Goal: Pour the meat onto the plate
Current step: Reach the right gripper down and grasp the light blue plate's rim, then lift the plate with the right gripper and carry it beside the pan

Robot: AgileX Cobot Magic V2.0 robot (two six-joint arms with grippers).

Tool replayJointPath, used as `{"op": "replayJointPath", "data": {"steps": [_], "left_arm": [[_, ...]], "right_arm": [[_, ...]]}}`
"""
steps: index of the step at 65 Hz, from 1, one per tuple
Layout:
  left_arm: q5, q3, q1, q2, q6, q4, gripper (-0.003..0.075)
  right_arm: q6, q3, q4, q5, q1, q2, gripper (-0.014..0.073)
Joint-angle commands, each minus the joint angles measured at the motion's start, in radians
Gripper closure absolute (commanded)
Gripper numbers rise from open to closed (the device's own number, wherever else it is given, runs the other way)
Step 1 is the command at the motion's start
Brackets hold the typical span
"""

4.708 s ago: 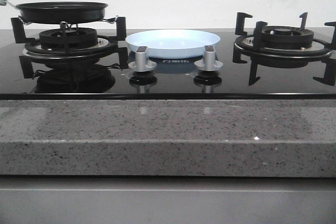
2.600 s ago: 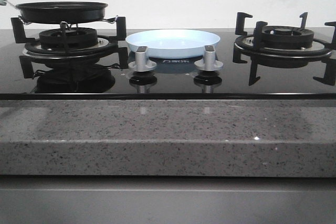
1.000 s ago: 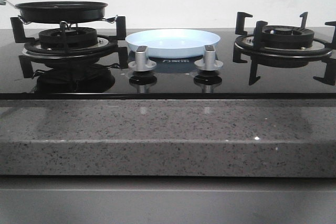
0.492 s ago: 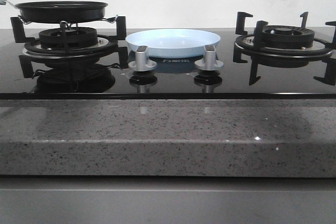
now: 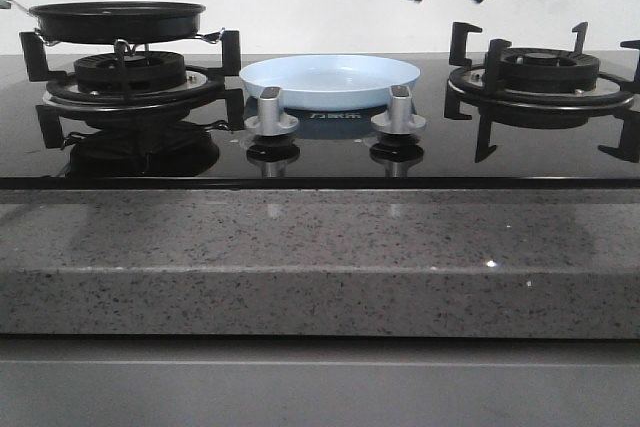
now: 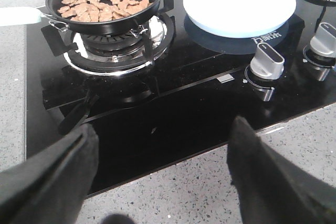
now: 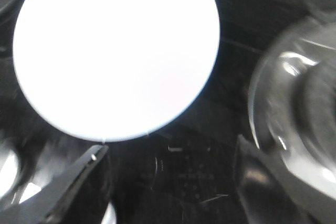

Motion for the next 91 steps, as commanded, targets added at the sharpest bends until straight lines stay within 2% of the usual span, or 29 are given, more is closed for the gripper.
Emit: {"op": "replayJointPath", "data": {"steps": [1, 12, 19, 36, 60, 75, 91], "left_arm": [[-0.07, -0.038, -0.007, 0.006, 0.003, -0.001, 0.0209], [-0.07, -0.038, -0.007, 0.006, 0.003, -0.001, 0.0209], [-0.07, -0.038, -0.007, 0.006, 0.003, -0.001, 0.0209], [-0.07, -0.038, -0.007, 0.006, 0.003, -0.001, 0.0209], [-0.07, -0.038, -0.007, 0.006, 0.003, -0.001, 0.0209], [-0.07, -0.038, -0.007, 0.006, 0.003, -0.001, 0.0209], [-0.07, -0.038, -0.007, 0.006, 0.003, -0.001, 0.0209]], "right_arm": [[-0.013, -0.102, 0.01, -0.012, 0.0, 0.014, 0.0077], [-0.013, -0.23, 0.01, 0.032, 0.0, 0.124, 0.0186], [-0.013, -0.294, 0.008, 0.046, -0.001, 0.181, 0.0221], [-0.013, -0.385, -0.021, 0.048, -0.004, 0.275, 0.0223], [-0.005, -0.39, -0.04, 0.042, -0.004, 0.325, 0.0237], [-0.002, -0.39, -0.04, 0.053, -0.004, 0.328, 0.0457], [-0.001, -0.39, -0.04, 0.092, -0.004, 0.335, 0.0601]]}}
